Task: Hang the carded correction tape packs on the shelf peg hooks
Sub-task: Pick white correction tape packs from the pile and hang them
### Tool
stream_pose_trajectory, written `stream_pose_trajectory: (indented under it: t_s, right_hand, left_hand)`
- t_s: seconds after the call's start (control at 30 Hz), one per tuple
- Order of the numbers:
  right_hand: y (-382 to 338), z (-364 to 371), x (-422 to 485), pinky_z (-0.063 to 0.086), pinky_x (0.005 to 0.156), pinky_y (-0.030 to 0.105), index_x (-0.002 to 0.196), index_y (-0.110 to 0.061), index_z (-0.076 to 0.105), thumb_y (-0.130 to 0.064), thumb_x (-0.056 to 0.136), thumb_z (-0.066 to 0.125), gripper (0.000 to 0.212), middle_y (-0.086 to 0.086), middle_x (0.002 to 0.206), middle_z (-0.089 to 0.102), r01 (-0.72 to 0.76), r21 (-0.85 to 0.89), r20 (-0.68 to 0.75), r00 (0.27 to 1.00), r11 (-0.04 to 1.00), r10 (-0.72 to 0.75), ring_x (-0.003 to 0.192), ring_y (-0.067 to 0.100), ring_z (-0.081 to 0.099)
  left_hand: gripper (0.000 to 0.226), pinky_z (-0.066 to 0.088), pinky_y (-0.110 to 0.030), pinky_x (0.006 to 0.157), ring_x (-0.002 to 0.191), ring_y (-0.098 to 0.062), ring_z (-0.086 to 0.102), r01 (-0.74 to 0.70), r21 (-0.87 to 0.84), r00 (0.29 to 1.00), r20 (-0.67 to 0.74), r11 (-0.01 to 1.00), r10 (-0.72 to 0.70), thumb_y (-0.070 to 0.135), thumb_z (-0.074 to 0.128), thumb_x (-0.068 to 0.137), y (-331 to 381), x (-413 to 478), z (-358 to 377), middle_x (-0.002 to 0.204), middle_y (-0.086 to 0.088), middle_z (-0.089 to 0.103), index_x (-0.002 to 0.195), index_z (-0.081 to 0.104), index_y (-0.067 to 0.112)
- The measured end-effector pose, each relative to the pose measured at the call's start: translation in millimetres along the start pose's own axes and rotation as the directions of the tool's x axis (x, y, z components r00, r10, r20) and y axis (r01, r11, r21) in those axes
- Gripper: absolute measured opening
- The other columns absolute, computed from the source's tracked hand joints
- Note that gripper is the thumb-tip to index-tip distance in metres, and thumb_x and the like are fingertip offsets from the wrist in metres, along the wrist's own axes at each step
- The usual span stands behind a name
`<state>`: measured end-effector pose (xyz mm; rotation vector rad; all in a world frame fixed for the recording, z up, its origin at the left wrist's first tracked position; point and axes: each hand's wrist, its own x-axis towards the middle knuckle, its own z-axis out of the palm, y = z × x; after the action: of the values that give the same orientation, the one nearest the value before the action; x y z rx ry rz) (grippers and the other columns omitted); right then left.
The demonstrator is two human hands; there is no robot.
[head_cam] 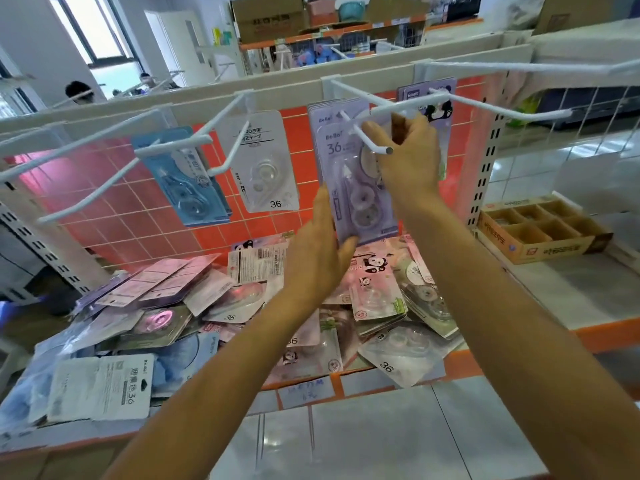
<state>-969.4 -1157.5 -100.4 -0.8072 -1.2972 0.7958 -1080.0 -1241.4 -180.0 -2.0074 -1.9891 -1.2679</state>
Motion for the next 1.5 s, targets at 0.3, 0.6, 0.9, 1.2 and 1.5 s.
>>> stream_pose_trajectory:
  t_s: [0.3, 0.6, 0.9, 1.2, 1.5]
  right_hand:
    - [26, 31, 41, 0.030, 0.061, 0.023, 0.071, -0.021, 0.044, -0.036, 0.086, 0.065, 0.030, -0.003, 0.071, 0.047, 0.072, -0.308, -0.023, 0.996, 0.949, -0.083, 0.069, 0.016, 0.046]
    - [65, 22, -11, 0.034, 0.072, 0.023, 0.110, -0.005, 0.053, -0.034, 0.094, 0.057, 0.034, 0.008, 0.103, 0.060, -0.142, -0.204, -0.044, 0.990, 0.969, 0.136, 0.093, 0.021, 0.055]
    - [110, 19, -98, 0.050, 0.072, 0.031, 0.106, -0.008, 0.061, -0.011, 0.095, 0.050, 0.016, 0.004, 0.098, 0.063, -0.390, -0.359, 0.220, 0.848, 0.848, 0.482, 0.087, 0.020, 0.059]
    - [111, 37, -136, 0.044, 0.084, 0.028, 0.112, -0.009, 0.061, -0.016, 0.093, 0.054, 0.022, 0.008, 0.116, 0.064, -0.265, -0.634, 0.387, 0.705, 0.727, 0.594, 0.105, 0.025, 0.058]
    - [100, 41, -149, 0.047, 0.071, 0.029, 0.125, -0.010, 0.047, -0.012, 0.092, 0.056, 0.034, 0.004, 0.107, 0.061, -0.416, -0.458, 0.356, 0.724, 0.786, 0.591, 0.088, 0.018, 0.058]
  left_hand:
    - [0.082, 0.036, -0.037, 0.067, 0.097, -0.042, 0.061, 0.098, 0.369, 0.994, 0.006, 0.924, -0.108, 0.022, 0.063, 0.091, -7, 51, 4, 0.113, -0.023, 0.062, 0.150, 0.010, 0.000]
    - [0.068, 0.051, -0.041, 0.074, 0.097, -0.034, 0.063, 0.198, 0.322, 0.955, 0.148, 0.926, -0.256, 0.037, 0.069, 0.085, -52, 21, 0, 0.110, -0.014, 0.065, 0.136, 0.036, 0.005]
    - [0.050, 0.045, -0.037, 0.086, 0.111, -0.028, 0.056, 0.274, 0.456, 0.905, 0.176, 0.847, -0.387, 0.042, 0.057, 0.092, -91, -61, -30, 0.121, -0.011, 0.061, 0.131, 0.052, 0.012]
    - [0.054, 0.043, -0.036, 0.067, 0.091, -0.028, 0.060, 0.284, 0.621, 0.823, 0.233, 0.730, -0.518, 0.060, 0.041, 0.093, -99, -88, -33, 0.100, -0.010, 0.062, 0.099, 0.058, 0.010]
    - [0.047, 0.032, -0.032, 0.064, 0.093, -0.029, 0.058, 0.337, 0.512, 0.846, 0.204, 0.790, -0.493, 0.056, 0.048, 0.092, -86, -95, -32, 0.096, -0.011, 0.059, 0.097, 0.059, 0.010]
